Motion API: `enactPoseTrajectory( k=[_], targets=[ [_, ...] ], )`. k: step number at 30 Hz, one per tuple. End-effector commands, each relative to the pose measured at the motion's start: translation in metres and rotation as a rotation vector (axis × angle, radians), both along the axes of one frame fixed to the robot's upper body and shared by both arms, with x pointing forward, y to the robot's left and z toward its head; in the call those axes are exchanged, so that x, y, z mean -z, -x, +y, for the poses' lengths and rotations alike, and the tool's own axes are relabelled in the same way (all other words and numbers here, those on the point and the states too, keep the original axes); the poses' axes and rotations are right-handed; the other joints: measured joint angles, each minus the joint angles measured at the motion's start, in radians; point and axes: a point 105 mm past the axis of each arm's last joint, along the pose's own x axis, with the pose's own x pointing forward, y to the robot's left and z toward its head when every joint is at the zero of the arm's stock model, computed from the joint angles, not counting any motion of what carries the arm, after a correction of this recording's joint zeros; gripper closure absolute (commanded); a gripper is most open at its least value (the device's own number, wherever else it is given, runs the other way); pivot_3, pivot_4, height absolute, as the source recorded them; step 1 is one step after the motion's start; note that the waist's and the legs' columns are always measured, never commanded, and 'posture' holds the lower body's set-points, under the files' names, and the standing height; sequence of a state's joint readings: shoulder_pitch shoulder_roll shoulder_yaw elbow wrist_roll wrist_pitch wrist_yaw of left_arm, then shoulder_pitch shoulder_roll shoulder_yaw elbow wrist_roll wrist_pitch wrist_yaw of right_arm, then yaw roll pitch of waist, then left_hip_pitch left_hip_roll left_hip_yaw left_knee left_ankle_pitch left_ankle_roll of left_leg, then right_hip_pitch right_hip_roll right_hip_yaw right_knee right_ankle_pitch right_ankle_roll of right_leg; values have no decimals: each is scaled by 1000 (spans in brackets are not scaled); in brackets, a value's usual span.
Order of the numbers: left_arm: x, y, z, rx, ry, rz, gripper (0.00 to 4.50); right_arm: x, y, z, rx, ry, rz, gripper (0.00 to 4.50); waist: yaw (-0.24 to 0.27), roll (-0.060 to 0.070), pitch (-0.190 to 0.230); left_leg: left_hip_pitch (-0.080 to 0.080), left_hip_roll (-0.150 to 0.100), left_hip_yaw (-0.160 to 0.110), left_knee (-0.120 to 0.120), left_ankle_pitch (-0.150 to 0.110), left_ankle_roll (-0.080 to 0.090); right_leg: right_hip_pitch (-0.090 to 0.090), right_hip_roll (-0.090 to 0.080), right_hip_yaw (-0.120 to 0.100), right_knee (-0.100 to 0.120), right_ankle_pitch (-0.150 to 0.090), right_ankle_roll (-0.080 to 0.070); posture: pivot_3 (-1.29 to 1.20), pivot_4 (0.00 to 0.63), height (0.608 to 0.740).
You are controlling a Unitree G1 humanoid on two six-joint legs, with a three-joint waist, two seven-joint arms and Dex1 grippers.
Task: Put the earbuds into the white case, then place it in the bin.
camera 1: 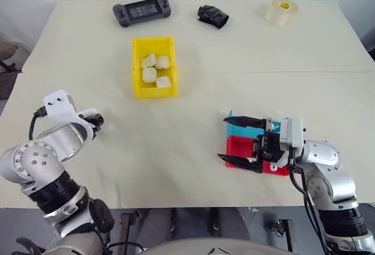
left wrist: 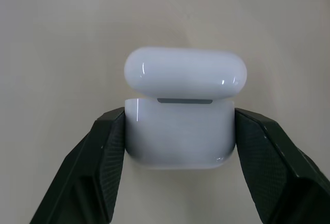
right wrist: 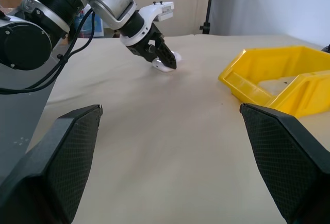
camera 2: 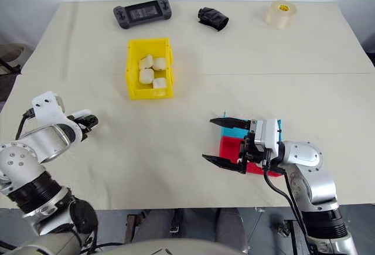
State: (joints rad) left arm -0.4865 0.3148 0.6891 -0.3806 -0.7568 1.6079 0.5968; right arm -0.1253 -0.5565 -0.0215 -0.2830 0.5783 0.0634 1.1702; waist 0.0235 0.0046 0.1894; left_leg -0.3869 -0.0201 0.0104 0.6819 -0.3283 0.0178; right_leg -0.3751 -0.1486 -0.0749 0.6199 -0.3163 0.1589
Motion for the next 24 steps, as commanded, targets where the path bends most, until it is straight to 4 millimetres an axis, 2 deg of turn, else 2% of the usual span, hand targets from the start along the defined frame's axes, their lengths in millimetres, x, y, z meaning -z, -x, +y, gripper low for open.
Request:
enactPoseTrajectory(
  k=[1,4,8,12,16,18,24],
  targets=[
    [-1,9,1,116,-64,27,1688,-7,-1,0,2,-21,-42,0,-4,0,0,0,0,0,0,0,0,0,0,0,0,0,0,0,150,740],
    [-4,13,4,156,-44,6,1688,-7,-3,-1,4,-22,-44,0,-3,0,0,0,0,0,0,0,0,0,1,0,0,0,-1,0,150,740],
    [-19,16,-12,341,54,-99,1688,-8,-5,-2,11,-21,-48,0,1,0,0,0,0,0,0,0,-1,0,0,0,0,0,-1,0,150,740],
    [-44,24,-34,629,85,-306,1688,-11,-9,-9,38,-9,-61,0,-6,0,0,0,1,0,-1,0,-1,0,1,0,-1,-1,-1,0,150,740],
    [-53,30,-47,815,59,-424,1688,-14,-11,-14,60,2,-73,0,-7,0,0,0,2,2,-2,0,-2,0,1,0,-4,-1,-2,0,150,740],
    [-64,36,-65,979,70,-571,1688,-16,-10,-19,81,10,-78,0,-6,0,0,0,3,2,-2,0,-2,0,1,0,-7,-1,-2,0,150,740],
    [-71,47,-94,1249,33,-816,1688,-18,-5,-27,139,21,-81,0,-1,0,0,-1,3,4,-3,0,-1,1,1,0,-9,-1,-2,0,150,740]
  ],
)
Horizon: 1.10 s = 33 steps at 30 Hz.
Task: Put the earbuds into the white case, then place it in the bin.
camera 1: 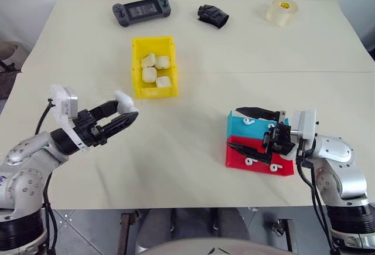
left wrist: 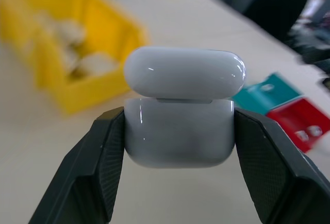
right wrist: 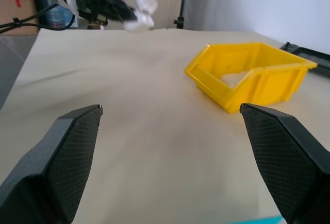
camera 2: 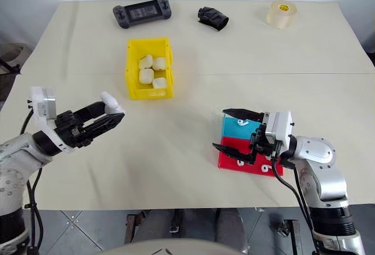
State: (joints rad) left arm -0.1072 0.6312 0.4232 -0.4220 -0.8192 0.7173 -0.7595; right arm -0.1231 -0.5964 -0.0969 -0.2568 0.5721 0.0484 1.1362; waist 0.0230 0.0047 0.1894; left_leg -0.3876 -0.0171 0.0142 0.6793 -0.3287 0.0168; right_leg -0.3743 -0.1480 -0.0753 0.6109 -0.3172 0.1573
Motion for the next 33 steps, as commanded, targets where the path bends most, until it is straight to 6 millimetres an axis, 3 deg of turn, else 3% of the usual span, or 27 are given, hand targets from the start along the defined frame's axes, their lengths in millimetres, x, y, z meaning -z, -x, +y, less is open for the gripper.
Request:
enactPoseTrajectory(
  k=[1,4,10,14,17,22,29,33],
  targets=[
    [-6,6,-15,115,-8,-129,1688,-12,6,-6,33,2,-49,0,0,0,0,0,0,0,0,0,0,0,0,0,0,0,0,0,150,740],
    [-8,6,-27,189,44,-193,1688,-15,8,-10,63,9,-56,0,0,0,0,0,-1,1,0,0,1,0,0,-1,1,0,0,0,150,740],
    [13,-2,-44,243,1,-177,1688,-20,12,-20,107,32,-64,0,1,0,0,0,-1,0,1,0,2,1,0,-1,2,0,1,0,150,740],
    [30,-10,-23,168,-171,-144,1688,-20,14,-22,123,33,-60,0,-3,0,0,0,-1,0,1,0,2,1,1,-2,2,0,1,0,150,740],
    [45,-17,13,44,-459,-140,1688,-18,14,-21,124,28,-50,0,-6,0,0,0,-1,1,0,0,2,0,2,-1,2,0,0,0,150,740],
    [46,-14,56,-8,-705,-95,1688,-19,13,-19,106,11,-32,0,-3,0,0,0,2,1,0,0,3,0,1,-1,1,0,0,0,150,740],
    [72,17,62,238,-711,37,1688,-25,30,-6,-55,29,75,0,-1,2,2,0,2,1,-1,-2,5,0,-1,-2,0,0,1,0,150,740],
    [90,16,71,286,-800,94,1688,-33,40,2,-123,29,67,0,1,2,2,0,3,1,-1,-2,5,0,0,-3,0,0,1,0,150,740]
  ],
)
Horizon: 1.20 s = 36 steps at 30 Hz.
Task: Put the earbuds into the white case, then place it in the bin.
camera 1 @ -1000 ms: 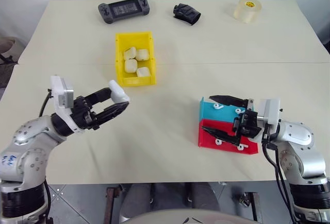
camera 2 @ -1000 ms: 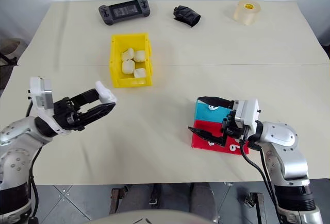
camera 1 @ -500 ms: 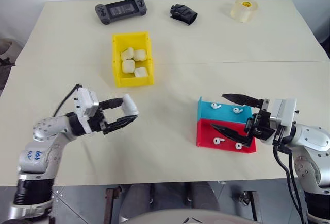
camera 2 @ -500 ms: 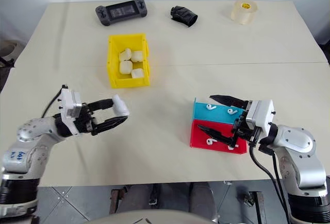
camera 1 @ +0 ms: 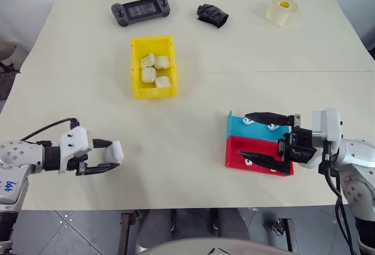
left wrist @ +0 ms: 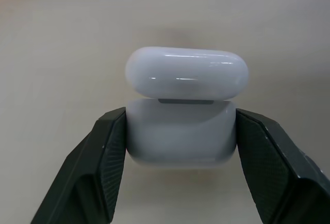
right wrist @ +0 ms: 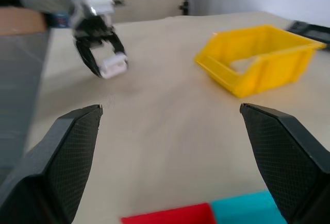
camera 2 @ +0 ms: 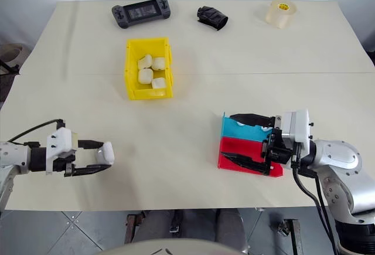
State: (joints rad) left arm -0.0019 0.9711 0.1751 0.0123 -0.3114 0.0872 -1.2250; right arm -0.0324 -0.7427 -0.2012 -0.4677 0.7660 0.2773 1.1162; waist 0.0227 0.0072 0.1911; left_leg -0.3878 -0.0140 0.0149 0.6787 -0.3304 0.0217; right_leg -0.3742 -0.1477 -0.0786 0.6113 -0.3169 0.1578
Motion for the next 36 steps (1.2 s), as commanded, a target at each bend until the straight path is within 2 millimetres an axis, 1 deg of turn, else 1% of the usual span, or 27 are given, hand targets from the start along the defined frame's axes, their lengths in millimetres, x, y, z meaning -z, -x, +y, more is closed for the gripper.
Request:
enactPoseTrajectory(
  k=[1,4,6,7,9,10,12,15,17,19,23,26,29,32,36],
  targets=[
    [3,-5,7,21,-84,6,1688,-10,11,8,-67,9,-45,0,1,0,0,0,0,0,0,0,0,0,0,0,0,0,0,0,150,740],
    [3,-13,8,14,-119,0,1688,-3,13,6,-74,53,-53,0,3,0,0,0,-1,1,0,0,0,0,0,0,1,0,0,0,150,740],
    [2,-19,8,-3,-135,-21,957,1,13,4,-63,66,-48,0,4,1,0,1,-1,1,0,0,0,0,0,0,2,0,0,0,150,740],
    [2,-19,7,2,-138,-17,738,1,13,4,-60,68,-49,0,2,1,0,1,-1,1,1,0,0,0,0,0,3,0,0,0,150,740],
    [2,-15,4,32,-139,-1,117,1,12,4,-50,60,-49,0,1,1,-1,1,-1,1,1,0,0,0,0,1,4,0,0,0,150,740],
    [2,-15,4,44,-145,-5,29,1,12,4,-49,58,-50,0,0,1,-1,1,-1,2,1,0,0,0,0,1,4,0,0,0,150,740],
    [-2,-14,3,58,-160,-26,29,2,11,5,-45,55,-51,0,0,1,-1,1,-1,2,1,0,0,-1,0,1,5,0,0,0,150,740],
    [-10,-17,5,27,-206,-41,29,2,7,5,-38,47,-54,0,-2,1,0,1,0,2,1,0,0,-1,0,1,5,0,0,0,150,740],
    [-14,-17,0,41,-240,-47,29,2,5,7,-39,42,-59,0,-2,1,0,1,0,2,1,0,0,-1,0,1,5,0,0,0,150,740],
    [-16,-12,-5,96,-287,-39,29,2,4,9,-42,38,-63,0,-2,1,0,1,0,2,1,0,1,-1,0,1,4,0,0,0,150,740],
    [-14,-10,2,102,-358,-14,29,2,3,12,-47,33,-66,0,-1,1,0,1,-1,2,1,0,1,-1,0,1,4,0,0,0,150,740],
    [-13,-14,2,48,-346,19,29,2,2,13,-44,30,-67,0,-1,1,0,1,0,2,1,0,1,-1,0,1,4,0,0,0,150,740],
    [-11,-14,0,41,-355,50,29,2,2,15,-40,24,-70,0,-1,1,0,1,0,2,1,0,1,-1,0,1,4,0,0,0,150,740],
    [-12,-17,-2,45,-367,38,29,2,1,16,-39,22,-71,0,1,1,0,1,-1,2,1,0,1,-1,0,1,5,0,0,0,150,740],
    [-13,-20,-7,100,-414,16,29,2,0,18,-37,16,-74,0,3,1,0,1,-1,2,2,0,1,-1,0,1,5,0,0,0,150,740]
  ],
)
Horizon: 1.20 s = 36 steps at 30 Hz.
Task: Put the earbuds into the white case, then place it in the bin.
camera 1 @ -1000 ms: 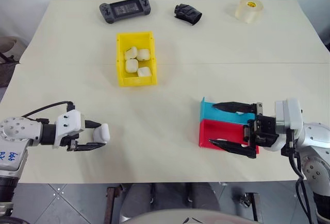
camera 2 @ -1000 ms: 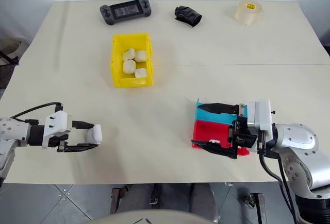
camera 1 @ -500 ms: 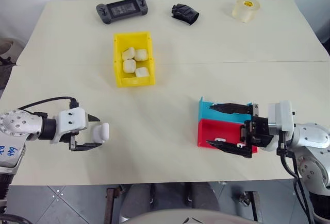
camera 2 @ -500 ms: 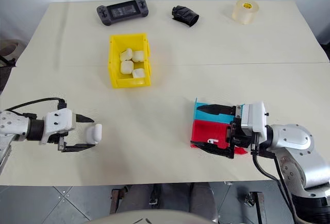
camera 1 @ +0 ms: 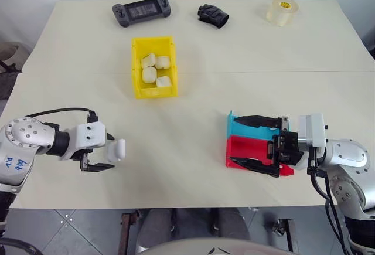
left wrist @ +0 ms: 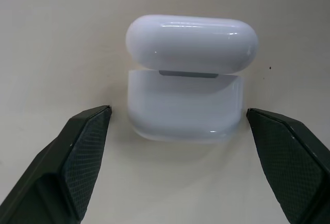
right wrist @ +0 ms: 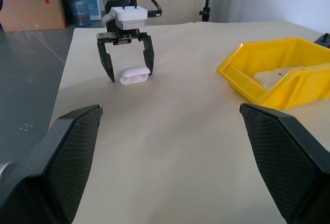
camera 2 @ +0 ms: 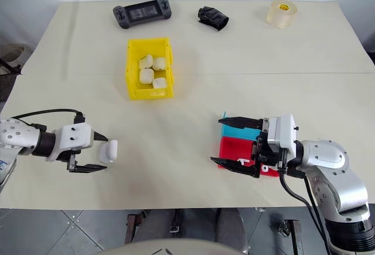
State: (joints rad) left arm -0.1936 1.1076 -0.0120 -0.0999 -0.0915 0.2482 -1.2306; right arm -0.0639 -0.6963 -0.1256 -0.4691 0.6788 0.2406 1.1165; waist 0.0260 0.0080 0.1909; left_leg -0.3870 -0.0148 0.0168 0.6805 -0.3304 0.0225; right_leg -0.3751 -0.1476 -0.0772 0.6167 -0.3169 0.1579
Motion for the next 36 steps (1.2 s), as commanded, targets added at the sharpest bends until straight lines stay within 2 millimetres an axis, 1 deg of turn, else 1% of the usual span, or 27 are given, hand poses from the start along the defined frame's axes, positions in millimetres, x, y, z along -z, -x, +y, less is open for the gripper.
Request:
enactPoseTrajectory(
  k=[1,5,8,11,12,15,19,20,21,22,24,25,26,28,31,33,34,36],
  targets=[
    [1,-2,0,34,-61,-8,29,-6,2,3,-6,-11,-40,0,0,0,0,0,0,0,0,0,0,0,0,0,0,0,0,0,150,740],
    [1,-2,0,39,-81,-6,29,-6,1,4,-3,-15,-45,0,-1,0,0,0,0,0,0,0,0,0,0,0,0,0,0,0,150,740],
    [1,-2,2,33,-87,-10,627,-6,1,3,1,-17,-47,0,0,0,0,0,0,0,0,0,0,0,0,0,1,0,0,0,150,740],
    [2,0,7,13,-93,15,1598,-7,1,3,5,-17,-49,0,-1,0,0,0,0,0,0,0,0,0,0,0,1,0,0,0,150,740],
    [2,0,8,2,-90,15,1728,-7,0,2,7,-18,-50,0,-2,0,0,0,0,0,0,0,0,0,0,0,1,0,0,0,150,740],
    [2,2,8,-11,-70,36,1728,-7,0,2,10,-18,-52,0,-4,0,0,0,0,0,0,0,0,0,0,0,2,0,0,0,150,740],
    [-6,1,-9,-5,98,29,1728,-6,0,1,15,-16,-52,0,-4,0,0,0,0,0,0,0,0,0,0,0,2,0,0,0,150,740],
    [-10,1,-14,17,150,17,1728,-6,0,1,19,-15,-52,0,-4,0,0,0,0,0,0,0,0,0,0,0,2,0,0,0,150,740],
    [-16,3,-23,75,221,-2,1728,-7,0,0,23,-14,-52,0,-3,0,0,0,0,0,0,0,0,0,0,0,2,0,0,0,150,740],
    [-24,5,-33,126,318,-20,1728,-7,1,-1,31,-12,-53,0,-2,0,0,0,0,0,1,0,0,0,0,0,2,0,0,0,150,740],
    [-51,18,-59,283,607,-49,1728,-10,3,-8,49,-2,-51,0,0,0,0,-1,0,-1,1,0,0,0,-1,0,2,0,0,0,150,740],
    [-59,21,-67,321,691,-64,1728,-10,5,-11,57,8,-49,0,0,0,0,-1,0,-1,2,0,1,0,-1,0,2,0,0,0,150,740],
    [-63,24,-74,372,735,-72,1728,-11,6,-15,63,20,-45,0,0,-1,0,-1,0,-2,2,0,1,0,-2,0,2,0,0,0,150,740],
    [-64,31,-94,478,804,-99,1728,-10,9,-27,93,61,-34,0,-1,-1,0,-1,-1,-3,3,0,1,0,-2,-1,2,0,0,0,150,740],
    [-67,43,-131,572,938,-56,1728,-13,13,-49,164,120,-35,0,1,-1,0,-1,-2,-3,3,0,1,2,-2,-1,2,0,0,0,150,740],
    [-71,49,-144,613,1018,-36,1728,-16,15,-58,203,147,-38,0,0,-1,0,-1,-2,-2,3,0,1,2,-2,-1,1,0,1,0,150,740],
    [-72,50,-152,602,1064,-24,1728,-17,17,-66,226,166,-37,0,0,-1,0,0,-2,-2,3,0,1,3,-2,-1,1,0,1,0,150,740],
    [-58,50,-177,643,1117,36,1728,-17,21,-99,342,271,-11,0,3,1,-1,0,-1,-2,3,0,1,3,-1,-1,1,0,1,0,150,740]
  ],
)
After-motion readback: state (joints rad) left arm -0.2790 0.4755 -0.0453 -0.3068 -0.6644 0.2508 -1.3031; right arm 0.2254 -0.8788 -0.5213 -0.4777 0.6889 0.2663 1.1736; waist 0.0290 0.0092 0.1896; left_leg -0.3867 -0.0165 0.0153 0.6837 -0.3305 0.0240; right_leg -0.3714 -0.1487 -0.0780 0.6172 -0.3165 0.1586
